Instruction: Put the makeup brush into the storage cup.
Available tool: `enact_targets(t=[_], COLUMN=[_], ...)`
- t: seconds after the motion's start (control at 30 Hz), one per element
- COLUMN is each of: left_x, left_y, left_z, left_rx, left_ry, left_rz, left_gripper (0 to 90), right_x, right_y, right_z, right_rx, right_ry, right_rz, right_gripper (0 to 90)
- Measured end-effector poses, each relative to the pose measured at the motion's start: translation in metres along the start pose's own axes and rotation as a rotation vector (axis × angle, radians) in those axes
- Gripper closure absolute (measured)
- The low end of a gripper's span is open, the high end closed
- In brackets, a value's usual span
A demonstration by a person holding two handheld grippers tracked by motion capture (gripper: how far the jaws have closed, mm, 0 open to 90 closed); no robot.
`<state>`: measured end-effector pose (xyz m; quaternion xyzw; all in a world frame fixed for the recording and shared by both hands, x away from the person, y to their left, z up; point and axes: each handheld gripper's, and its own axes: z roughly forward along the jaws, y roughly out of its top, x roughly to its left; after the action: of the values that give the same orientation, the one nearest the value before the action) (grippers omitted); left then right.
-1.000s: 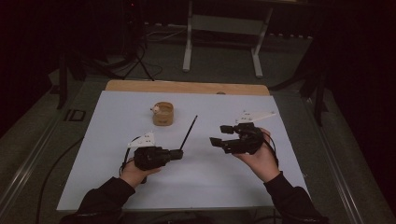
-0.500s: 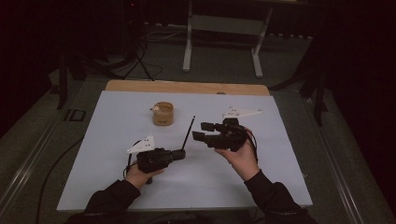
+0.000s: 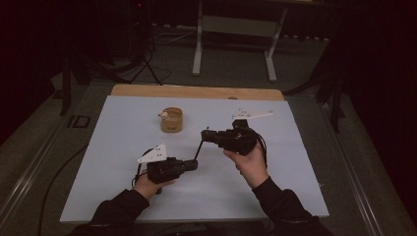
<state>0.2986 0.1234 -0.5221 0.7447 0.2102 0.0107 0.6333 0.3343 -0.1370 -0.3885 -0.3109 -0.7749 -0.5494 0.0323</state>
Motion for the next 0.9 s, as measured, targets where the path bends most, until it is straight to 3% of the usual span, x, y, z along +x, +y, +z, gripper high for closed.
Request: enact_targets(t=[0.07,0.2,0.27,0.3,0.33,0.4,0.47,0.53,0.9], left_x=[0.001,0.000,0.001,0.000,0.000,-0.005,-0.007,-0.008,-0.009], left_y=[0.000,0.003,0.005,0.007,0.007,0.009,0.011,0.012,0.012], left_z=[0.001,0.003,0.004,0.004,0.004,0.002,-0.001,-0.005,-0.046], left_rx=[0.013,0.058,0.068,0.082,0.082,0.103,0.116,0.123,0.135], left_ry=[-0.012,0.021,0.012,0.038,0.038,0.058,0.060,0.068,0.157], left_rz=[-0.009,0.004,-0.023,-0.004,-0.004,0.050,0.068,0.069,0.063], left_gripper=[85.7,85.3,84.4,81.0,75.6,72.3,68.8,62.5,51.1], right_x=[-0.001,-0.003,-0.002,0.000,0.002,0.006,0.009,0.010,0.003], right_y=[0.000,0.000,0.001,0.002,0.004,0.010,0.016,0.024,0.060], right_z=[0.000,0.001,0.002,0.002,0.001,-0.002,-0.005,-0.008,-0.007], right_rx=[0.009,0.034,0.035,0.037,0.032,0.025,0.021,0.011,-0.015], right_ry=[0.000,-0.010,-0.014,-0.013,-0.027,-0.034,-0.049,-0.056,-0.153], right_rz=[-0.004,-0.023,-0.039,-0.054,-0.077,-0.112,-0.151,-0.172,-0.269], right_gripper=[85.2,85.7,85.7,85.8,85.8,85.8,85.8,85.8,85.8])
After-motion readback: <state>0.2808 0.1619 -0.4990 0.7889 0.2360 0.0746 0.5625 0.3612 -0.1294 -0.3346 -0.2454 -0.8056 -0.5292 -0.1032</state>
